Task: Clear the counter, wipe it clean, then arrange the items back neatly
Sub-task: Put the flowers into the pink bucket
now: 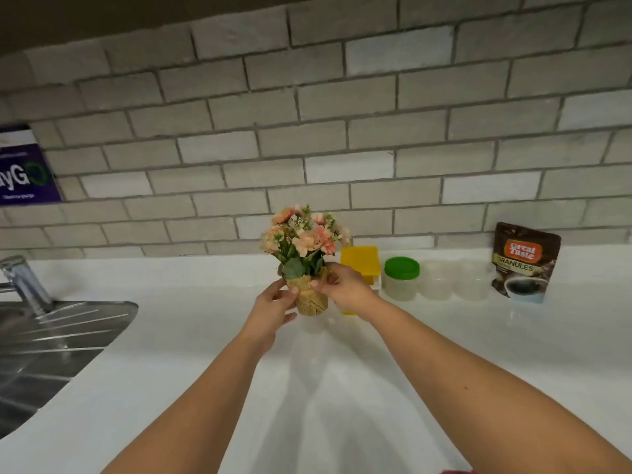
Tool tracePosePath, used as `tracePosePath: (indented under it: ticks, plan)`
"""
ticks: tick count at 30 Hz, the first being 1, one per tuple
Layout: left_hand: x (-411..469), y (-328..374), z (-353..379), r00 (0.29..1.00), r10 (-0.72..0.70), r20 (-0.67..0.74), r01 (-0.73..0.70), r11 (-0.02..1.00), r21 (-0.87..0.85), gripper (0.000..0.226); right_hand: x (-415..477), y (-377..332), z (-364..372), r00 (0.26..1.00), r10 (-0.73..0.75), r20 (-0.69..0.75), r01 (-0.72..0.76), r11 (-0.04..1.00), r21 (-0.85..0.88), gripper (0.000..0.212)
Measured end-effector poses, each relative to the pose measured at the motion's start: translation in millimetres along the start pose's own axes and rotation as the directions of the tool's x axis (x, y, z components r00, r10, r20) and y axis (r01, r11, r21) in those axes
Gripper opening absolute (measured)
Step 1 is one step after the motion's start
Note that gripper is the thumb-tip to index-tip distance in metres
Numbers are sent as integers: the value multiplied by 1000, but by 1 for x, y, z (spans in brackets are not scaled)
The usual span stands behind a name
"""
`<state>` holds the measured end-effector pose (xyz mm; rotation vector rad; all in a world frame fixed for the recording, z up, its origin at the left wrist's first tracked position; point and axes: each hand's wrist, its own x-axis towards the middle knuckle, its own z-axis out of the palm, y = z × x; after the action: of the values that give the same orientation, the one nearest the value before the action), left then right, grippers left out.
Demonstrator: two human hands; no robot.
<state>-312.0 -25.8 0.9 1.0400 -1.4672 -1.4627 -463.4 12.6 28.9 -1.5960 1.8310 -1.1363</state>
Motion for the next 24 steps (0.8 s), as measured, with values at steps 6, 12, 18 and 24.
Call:
tracePosePath:
  ticks: [6,12,18,24]
  plan:
    - [61,13,-28,998,60,22,-59,997,-45,37,49,-19,22,996,-14,-86,14,1000,5,37]
    - [111,8,-39,986,162,36,-158,983,-94,26,80,-27,38,992,-14,-129,23,998,65,45]
    - [144,-6,-42,984,178,12,-178,984,-12,38,102,-19,55,989,55,-135,-41,994,105,39]
    - [169,-36,-47,987,159,26,-161,983,85,39,121,1,74,981,152,-119,-146,988,57,40]
